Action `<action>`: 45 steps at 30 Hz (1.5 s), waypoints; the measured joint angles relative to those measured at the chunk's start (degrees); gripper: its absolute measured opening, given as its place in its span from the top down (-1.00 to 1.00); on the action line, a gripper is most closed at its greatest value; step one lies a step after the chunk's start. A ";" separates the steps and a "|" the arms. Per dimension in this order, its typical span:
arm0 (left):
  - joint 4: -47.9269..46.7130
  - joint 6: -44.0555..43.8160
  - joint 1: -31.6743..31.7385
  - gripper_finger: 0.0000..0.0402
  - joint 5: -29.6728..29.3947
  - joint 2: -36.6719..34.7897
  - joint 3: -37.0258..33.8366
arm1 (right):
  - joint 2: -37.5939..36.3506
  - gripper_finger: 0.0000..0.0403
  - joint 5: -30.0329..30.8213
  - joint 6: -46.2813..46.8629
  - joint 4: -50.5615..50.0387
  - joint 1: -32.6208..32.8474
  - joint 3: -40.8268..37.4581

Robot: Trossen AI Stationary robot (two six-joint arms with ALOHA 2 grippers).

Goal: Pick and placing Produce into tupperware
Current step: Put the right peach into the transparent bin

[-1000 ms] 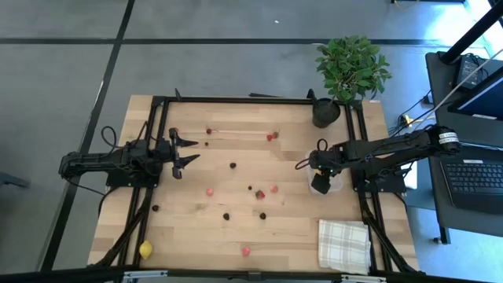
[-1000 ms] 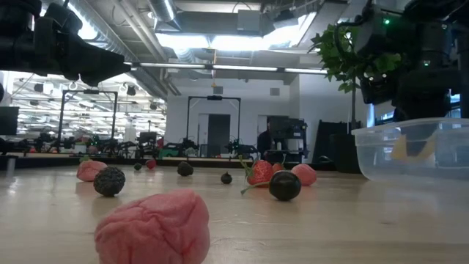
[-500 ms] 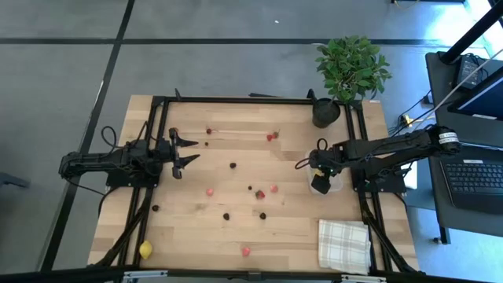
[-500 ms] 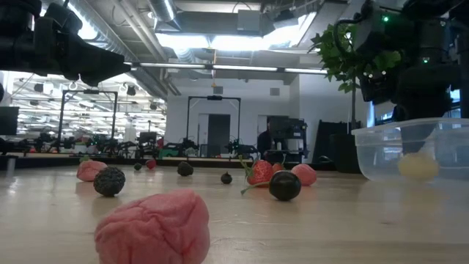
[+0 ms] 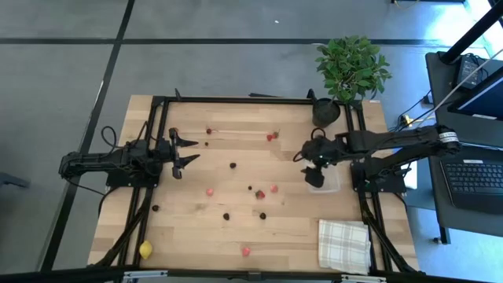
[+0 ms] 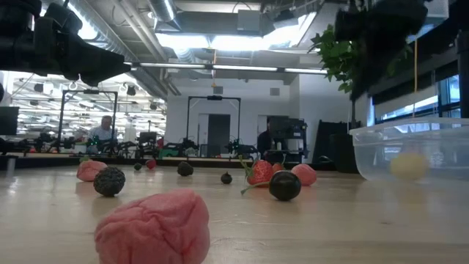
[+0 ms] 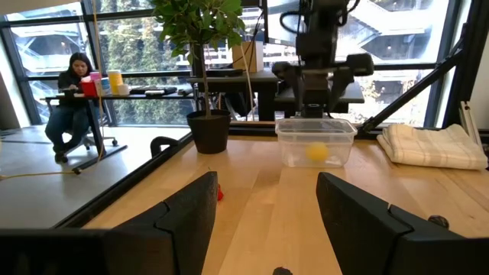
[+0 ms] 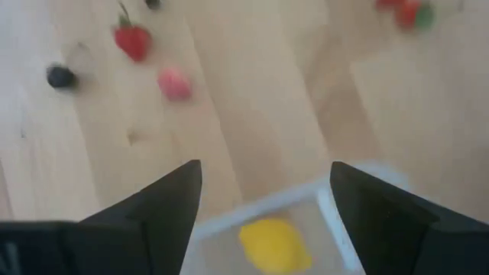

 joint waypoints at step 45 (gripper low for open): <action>0.01 0.04 -0.01 -0.08 -0.01 0.01 0.00 | 34.64 0.06 -8.01 -17.60 30.19 3.17 1.22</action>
